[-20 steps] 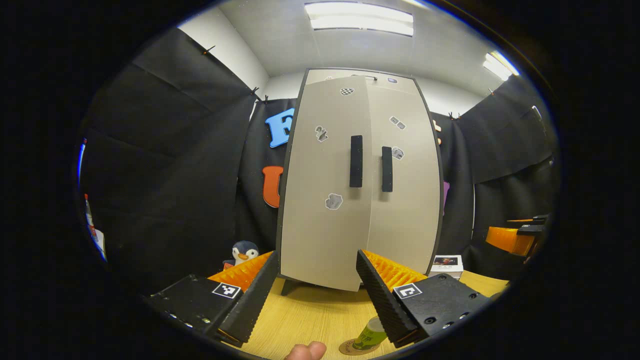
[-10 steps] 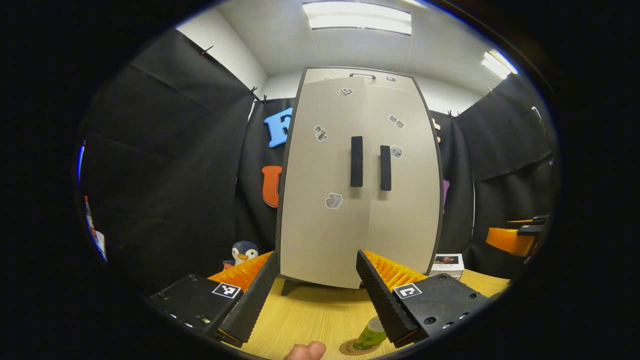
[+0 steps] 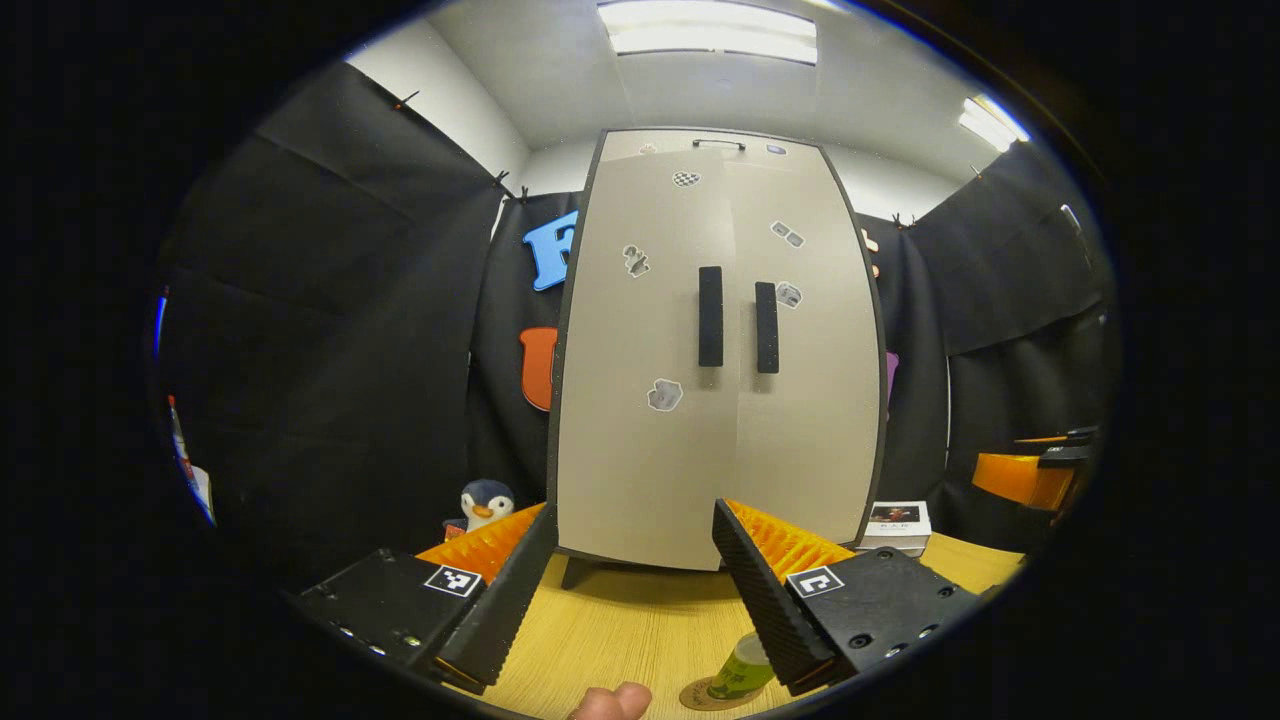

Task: Grasp the bottle in the cabinet with the left hand and place it on the coaster, then close the right door with the right hand and the left door with the left hand.

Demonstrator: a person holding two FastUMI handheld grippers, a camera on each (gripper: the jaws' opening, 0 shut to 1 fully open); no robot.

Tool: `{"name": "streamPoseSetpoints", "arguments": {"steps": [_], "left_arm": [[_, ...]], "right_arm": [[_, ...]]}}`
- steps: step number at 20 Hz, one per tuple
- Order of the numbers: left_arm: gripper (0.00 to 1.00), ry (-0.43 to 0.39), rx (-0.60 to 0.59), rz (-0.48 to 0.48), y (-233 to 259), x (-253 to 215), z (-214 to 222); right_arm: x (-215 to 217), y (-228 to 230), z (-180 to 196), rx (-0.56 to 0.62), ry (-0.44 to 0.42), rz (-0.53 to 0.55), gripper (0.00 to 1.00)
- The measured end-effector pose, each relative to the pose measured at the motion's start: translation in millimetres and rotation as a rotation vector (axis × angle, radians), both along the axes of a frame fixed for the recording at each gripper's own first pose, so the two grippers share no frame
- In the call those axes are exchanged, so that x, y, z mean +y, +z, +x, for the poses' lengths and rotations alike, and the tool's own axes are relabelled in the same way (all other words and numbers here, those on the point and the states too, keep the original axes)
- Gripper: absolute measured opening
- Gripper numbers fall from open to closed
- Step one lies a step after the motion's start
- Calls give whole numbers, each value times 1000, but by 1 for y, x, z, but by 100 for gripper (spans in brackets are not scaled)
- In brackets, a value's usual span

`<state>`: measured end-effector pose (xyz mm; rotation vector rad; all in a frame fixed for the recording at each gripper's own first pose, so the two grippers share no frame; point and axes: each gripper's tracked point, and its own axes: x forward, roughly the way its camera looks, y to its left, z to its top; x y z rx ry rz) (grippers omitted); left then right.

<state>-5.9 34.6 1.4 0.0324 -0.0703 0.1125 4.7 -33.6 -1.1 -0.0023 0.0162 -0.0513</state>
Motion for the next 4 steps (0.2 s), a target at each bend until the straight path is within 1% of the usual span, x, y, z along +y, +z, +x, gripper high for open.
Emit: {"name": "streamPoseSetpoints", "arguments": {"steps": [1, 2, 3, 4], "left_arm": [[95, -6, 2, -4, -1, -2, 1], [95, -11, 7, -5, -2, -4, 1], [95, -15, 13, -4, -3, -5, 1], [95, -17, 14, -3, -4, -5, 1]], "right_arm": [[1, 1, -1, 0, -1, -1, 99], [1, 1, 0, -2, -2, 0, 94], [1, 2, 0, -3, 0, 1, 99], [1, 2, 0, -4, -1, 1, 99]]}}
